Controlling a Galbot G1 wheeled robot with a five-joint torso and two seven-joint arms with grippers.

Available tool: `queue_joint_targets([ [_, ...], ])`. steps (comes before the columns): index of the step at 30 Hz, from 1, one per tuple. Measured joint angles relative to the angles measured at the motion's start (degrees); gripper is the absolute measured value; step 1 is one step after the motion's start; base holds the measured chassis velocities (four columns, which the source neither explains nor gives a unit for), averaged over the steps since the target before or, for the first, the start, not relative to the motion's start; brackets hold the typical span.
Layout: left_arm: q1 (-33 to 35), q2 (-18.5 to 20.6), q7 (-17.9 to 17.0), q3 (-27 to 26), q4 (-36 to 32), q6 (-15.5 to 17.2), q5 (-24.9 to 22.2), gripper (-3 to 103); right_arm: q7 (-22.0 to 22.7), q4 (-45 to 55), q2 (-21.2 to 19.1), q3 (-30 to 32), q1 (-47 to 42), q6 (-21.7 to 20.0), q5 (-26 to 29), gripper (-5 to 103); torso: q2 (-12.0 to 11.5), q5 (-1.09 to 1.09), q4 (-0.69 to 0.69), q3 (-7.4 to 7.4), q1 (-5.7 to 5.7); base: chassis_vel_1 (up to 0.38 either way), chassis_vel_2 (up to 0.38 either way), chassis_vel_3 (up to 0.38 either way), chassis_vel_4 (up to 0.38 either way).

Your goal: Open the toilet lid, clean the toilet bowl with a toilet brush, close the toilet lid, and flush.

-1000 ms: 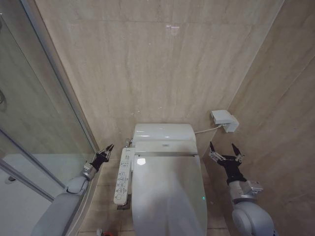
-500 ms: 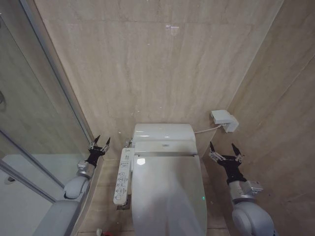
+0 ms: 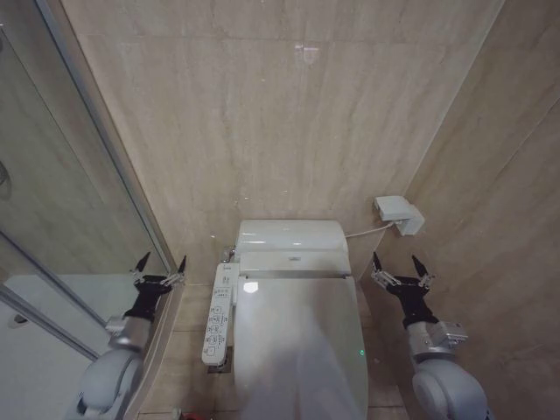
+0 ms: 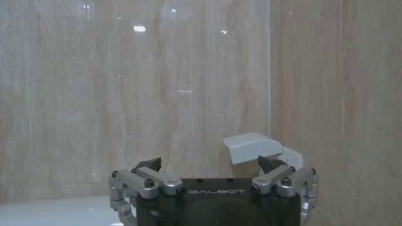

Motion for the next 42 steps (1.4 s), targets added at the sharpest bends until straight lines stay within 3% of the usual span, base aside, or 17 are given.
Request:
queue_joint_targets([
  [13, 7.32, -2.58, -2.47, -3.56, -9.49, 2.1, -3.11, 100, 0.0, 0.01, 0.0, 0.0, 0.0, 0.0, 0.0, 100, 0.0, 0.0, 0.0, 0.0, 0.01, 0.0, 0.0, 0.0, 0.0],
  [22, 10.47, -4.01, -3.13, -4.53, -12.34, 4.24, -4.64, 100, 0.0, 0.0, 0.0, 0.0, 0.0, 0.0, 0.0, 100, -0.01, 0.0, 0.0, 0.0, 0.01, 0.0, 0.0, 0.0, 0.0],
  [42, 12.12, -5.19, -2.92, -4.26, -14.34, 4.84, -1.55, 100, 0.0, 0.0, 0.0, 0.0, 0.0, 0.0, 0.0, 100, -0.01, -0.01, 0.0, 0.01, 0.01, 0.0, 0.0, 0.0, 0.0],
])
